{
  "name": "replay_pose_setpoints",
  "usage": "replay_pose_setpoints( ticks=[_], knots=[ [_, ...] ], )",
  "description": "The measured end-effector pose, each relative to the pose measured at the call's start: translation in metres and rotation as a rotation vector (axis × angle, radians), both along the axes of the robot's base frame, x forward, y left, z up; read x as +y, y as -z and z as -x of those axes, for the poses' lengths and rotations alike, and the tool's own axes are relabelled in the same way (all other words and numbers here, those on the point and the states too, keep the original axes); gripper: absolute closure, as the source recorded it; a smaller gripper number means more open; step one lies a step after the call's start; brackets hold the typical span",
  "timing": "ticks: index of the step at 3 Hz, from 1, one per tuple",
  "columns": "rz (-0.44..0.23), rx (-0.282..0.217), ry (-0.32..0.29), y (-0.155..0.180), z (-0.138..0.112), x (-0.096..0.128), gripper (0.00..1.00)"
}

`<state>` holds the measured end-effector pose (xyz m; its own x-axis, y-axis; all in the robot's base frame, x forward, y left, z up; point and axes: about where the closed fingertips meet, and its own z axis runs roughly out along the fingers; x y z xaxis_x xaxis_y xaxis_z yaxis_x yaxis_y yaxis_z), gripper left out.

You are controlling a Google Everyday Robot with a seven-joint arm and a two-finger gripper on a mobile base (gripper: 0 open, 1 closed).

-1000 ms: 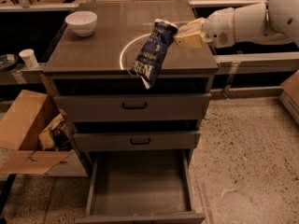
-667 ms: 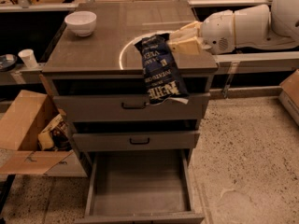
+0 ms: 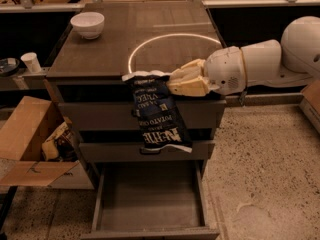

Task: Place blue chip bag into bottom drawer

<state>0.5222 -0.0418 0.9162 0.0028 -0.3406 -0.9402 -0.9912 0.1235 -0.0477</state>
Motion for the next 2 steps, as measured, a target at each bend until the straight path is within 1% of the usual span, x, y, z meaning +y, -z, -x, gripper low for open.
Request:
replay_pose_setpoints(
  ticks=[1,2],
  knots=[
    [0.0,0.0,0.0,0.0,0.0,0.0,1.0],
    [-0.027,0.054,0.007,0.032,0.0,-0.003,1.0]
  ],
)
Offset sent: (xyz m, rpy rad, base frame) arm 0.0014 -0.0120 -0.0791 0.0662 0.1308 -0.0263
